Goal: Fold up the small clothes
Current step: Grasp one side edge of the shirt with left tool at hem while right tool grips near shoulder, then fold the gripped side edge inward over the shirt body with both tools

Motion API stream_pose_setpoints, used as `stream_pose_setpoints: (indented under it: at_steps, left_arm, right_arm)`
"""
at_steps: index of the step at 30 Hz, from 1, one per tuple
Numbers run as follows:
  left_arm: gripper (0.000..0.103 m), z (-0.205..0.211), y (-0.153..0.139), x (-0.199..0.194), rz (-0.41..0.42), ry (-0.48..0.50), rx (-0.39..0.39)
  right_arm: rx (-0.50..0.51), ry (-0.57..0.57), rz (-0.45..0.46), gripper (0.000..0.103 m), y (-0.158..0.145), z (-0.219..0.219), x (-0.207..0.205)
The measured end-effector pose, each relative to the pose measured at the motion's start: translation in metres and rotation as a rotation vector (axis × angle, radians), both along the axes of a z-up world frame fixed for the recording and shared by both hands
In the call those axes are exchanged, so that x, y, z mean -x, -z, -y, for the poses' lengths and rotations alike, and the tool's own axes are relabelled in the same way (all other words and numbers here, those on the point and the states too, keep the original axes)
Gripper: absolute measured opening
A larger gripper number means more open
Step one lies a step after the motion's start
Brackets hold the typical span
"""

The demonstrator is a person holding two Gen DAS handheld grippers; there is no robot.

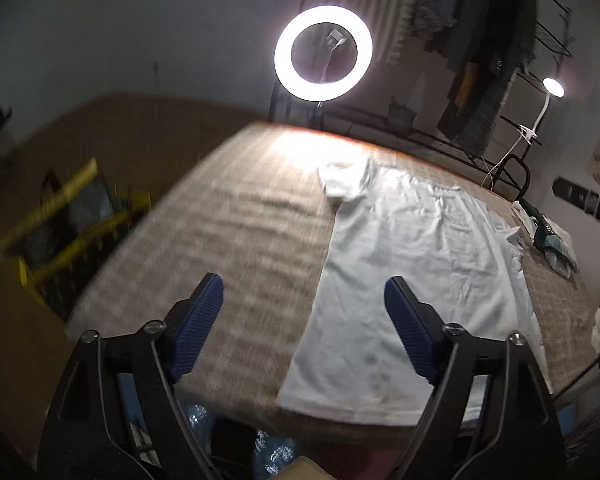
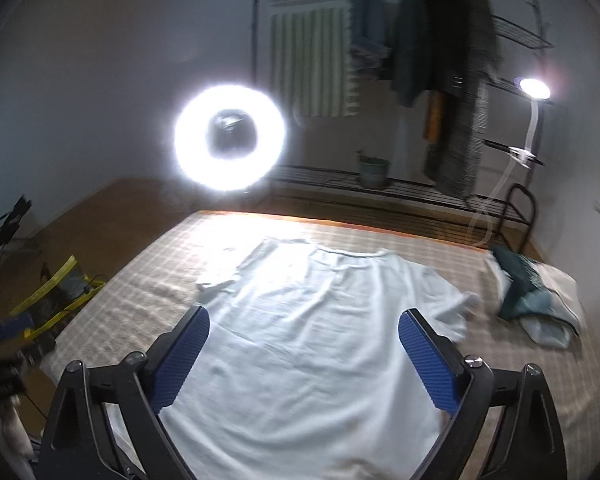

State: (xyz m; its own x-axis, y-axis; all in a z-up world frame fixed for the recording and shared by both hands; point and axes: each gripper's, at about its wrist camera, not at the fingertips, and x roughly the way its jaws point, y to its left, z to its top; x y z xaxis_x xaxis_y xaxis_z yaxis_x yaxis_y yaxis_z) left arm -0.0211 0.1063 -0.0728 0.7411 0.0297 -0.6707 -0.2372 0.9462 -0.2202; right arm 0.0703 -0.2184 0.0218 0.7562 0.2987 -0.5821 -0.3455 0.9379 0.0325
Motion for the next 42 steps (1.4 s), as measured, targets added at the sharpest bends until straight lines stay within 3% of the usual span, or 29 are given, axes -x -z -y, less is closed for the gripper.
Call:
stream_pose_setpoints:
  at_steps: [7,11,15,19,21,25,28,29,30,33,42]
  left_arm:
    - [0.060,0.003,0.063,0.002,-0.188,-0.008,0.153]
    - [0.056,0.002,0.080,-0.003,-0.243,-0.028,0.168]
    - [0.056,-0.002,0.090,-0.007,-0.262,-0.044,0.174]
    - [0.056,-0.005,0.104,-0.012,-0.295,-0.040,0.227]
    - [0.047,-0.007,0.110,-0.015,-0.311,-0.037,0.260]
    - [0.045,-0.006,0.114,-0.018,-0.312,-0.032,0.273]
    - [0.031,-0.004,0.116,-0.021,-0.312,-0.017,0.274]
    - [0.021,-0.004,0.117,-0.022,-0.313,-0.011,0.283]
    - [0.011,-0.004,0.118,-0.025,-0.315,-0.003,0.300]
    - [0.005,-0.007,0.120,-0.027,-0.312,0.008,0.359]
    - [0.002,-0.006,0.117,-0.027,-0.292,0.027,0.399]
  right_arm:
    - [0.002,-0.150,-0.118,0.086,0.000,-0.058,-0.050]
    - [-0.038,-0.208,-0.230,0.083,0.005,-0.087,-0.087]
    - [-0.044,-0.231,-0.286,0.076,0.015,-0.116,-0.120]
    - [-0.060,-0.248,-0.357,0.075,0.034,-0.145,-0.153]
    - [-0.059,-0.248,-0.392,0.072,0.046,-0.156,-0.170]
    - [-0.076,-0.240,-0.464,0.069,0.073,-0.179,-0.204]
    - [-0.090,-0.225,-0.521,0.067,0.095,-0.202,-0.231]
    - [-0.088,-0.225,-0.528,0.066,0.100,-0.210,-0.235]
    - [-0.080,-0.226,-0.536,0.065,0.107,-0.220,-0.242]
    - [-0.035,-0.234,-0.541,0.065,0.124,-0.246,-0.256]
    - [0.141,-0.202,-0.578,0.056,0.185,-0.294,-0.287]
